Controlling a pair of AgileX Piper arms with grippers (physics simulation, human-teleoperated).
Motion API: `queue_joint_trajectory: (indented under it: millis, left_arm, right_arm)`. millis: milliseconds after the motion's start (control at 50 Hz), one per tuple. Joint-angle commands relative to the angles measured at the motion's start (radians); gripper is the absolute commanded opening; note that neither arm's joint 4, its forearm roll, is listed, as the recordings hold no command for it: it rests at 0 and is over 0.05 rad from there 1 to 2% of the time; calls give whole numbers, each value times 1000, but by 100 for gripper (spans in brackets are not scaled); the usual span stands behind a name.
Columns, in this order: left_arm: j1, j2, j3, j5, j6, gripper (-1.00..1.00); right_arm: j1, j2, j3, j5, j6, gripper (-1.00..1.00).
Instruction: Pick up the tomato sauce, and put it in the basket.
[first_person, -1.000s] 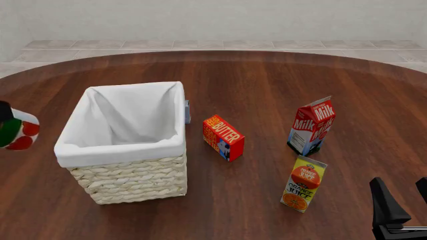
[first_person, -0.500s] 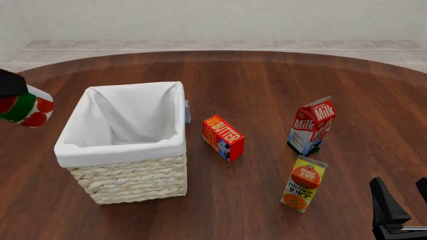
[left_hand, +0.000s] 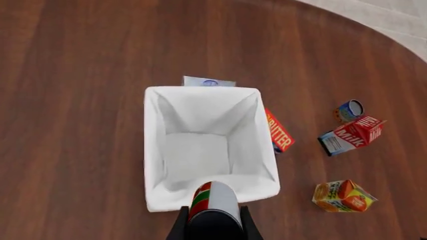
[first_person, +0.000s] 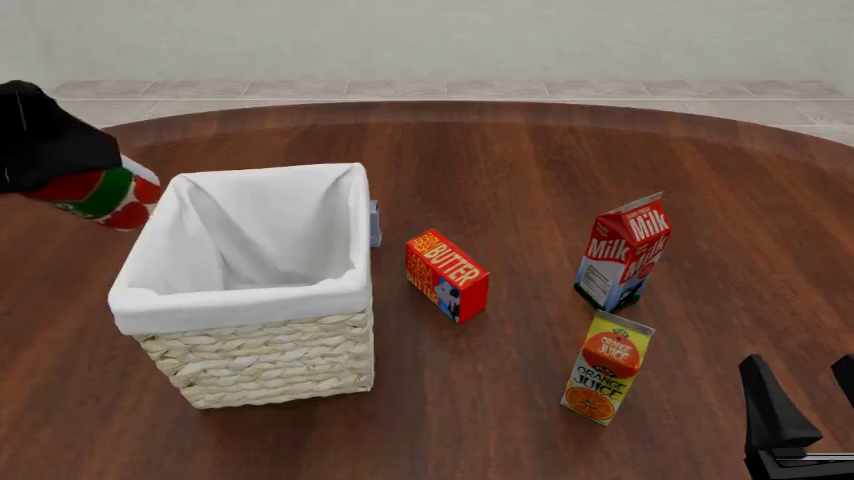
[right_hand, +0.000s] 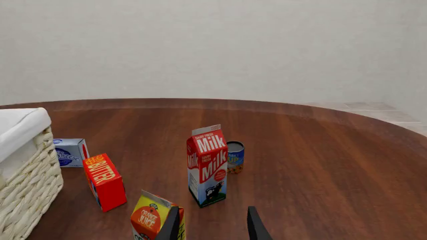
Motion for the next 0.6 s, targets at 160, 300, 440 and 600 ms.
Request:
queue_joint_trajectory:
  millis: [160, 300, 440, 600]
  left_arm:
    - [-15, 76, 24, -81, 27, -100]
    - [-16, 114, 24, -111, 30, -100]
    - [-7, 147, 1, -114, 44, -100]
    - [8, 182, 3, -135, 64, -100]
  right_arm:
    - [-1, 1, 1, -2, 0, 100]
    - [-1, 0, 1, -2, 0, 100]
    - [-1, 1, 1, -2, 0, 100]
    - [-1, 0, 1, -2, 0, 100]
